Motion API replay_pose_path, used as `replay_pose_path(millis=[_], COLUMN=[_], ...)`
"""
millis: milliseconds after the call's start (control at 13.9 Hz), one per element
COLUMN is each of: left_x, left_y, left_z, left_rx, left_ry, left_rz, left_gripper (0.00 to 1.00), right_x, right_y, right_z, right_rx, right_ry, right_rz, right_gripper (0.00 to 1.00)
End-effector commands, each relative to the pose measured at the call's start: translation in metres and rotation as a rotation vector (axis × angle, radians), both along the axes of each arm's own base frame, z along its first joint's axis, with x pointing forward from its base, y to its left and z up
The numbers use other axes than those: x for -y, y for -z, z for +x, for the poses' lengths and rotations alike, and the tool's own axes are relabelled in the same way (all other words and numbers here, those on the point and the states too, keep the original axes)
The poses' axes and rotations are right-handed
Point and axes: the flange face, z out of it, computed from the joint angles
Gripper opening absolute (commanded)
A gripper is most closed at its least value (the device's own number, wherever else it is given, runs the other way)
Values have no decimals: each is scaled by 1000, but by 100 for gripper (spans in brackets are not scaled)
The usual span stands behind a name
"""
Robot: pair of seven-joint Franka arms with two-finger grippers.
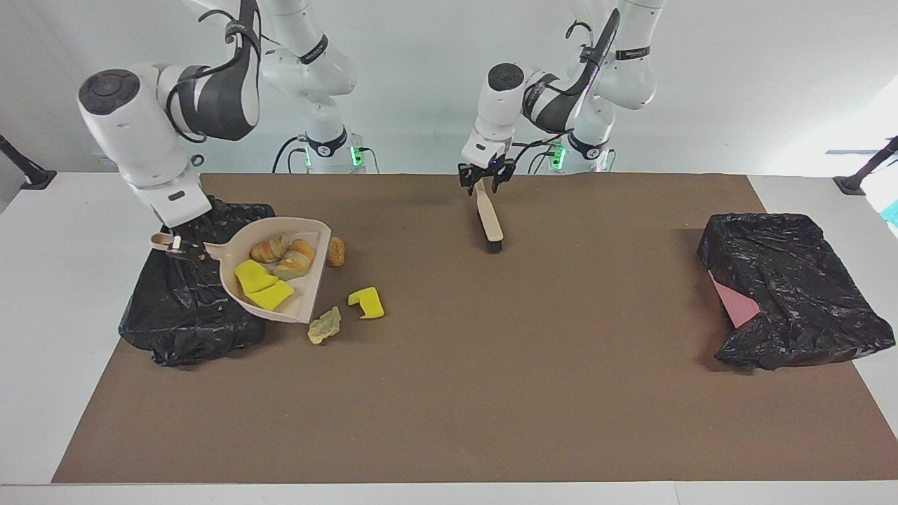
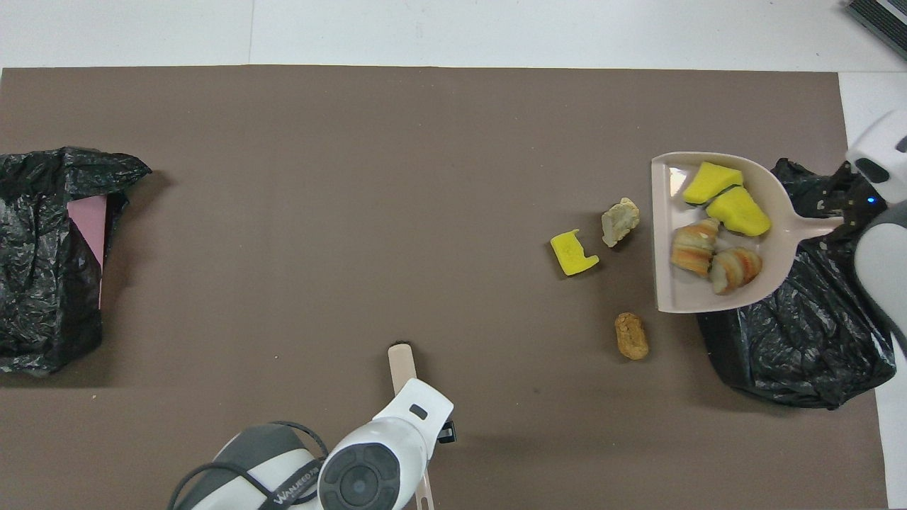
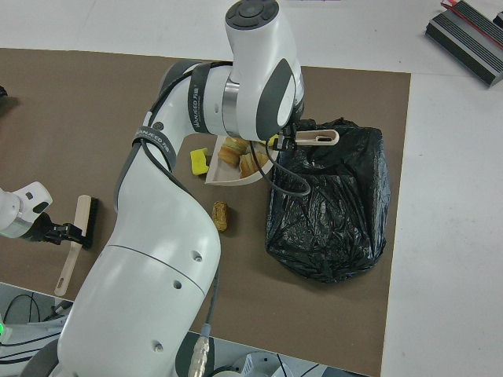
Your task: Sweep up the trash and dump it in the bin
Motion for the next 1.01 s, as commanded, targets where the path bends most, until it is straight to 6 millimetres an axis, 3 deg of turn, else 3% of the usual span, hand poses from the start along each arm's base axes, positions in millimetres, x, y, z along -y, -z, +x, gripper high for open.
replay_pose_path(millis=[0,144,289,505,938], left_x=[-13,-36,-65,-120,-213], left_y=[-13,-26,-37,-67,-111], left_z=[48,88,125,178,240], left_rx=[8,4,-1,6,38], left_ry=[47,87,133,196,288], left_rz=[2,2,-1,-14,32], left_gripper=[100,100,100,100,100], right_x=[55,84,100,109,106], right_y=[-6,-2,6,8,9], right_z=[-29,-48,-70,-74,-70], right_rx=[1,20,47,45,-6], right_ry=[-103,-150,-189,-266,-382], right_rz=[20,4,-35,-157,-345], right_gripper=[0,0,0,0,0])
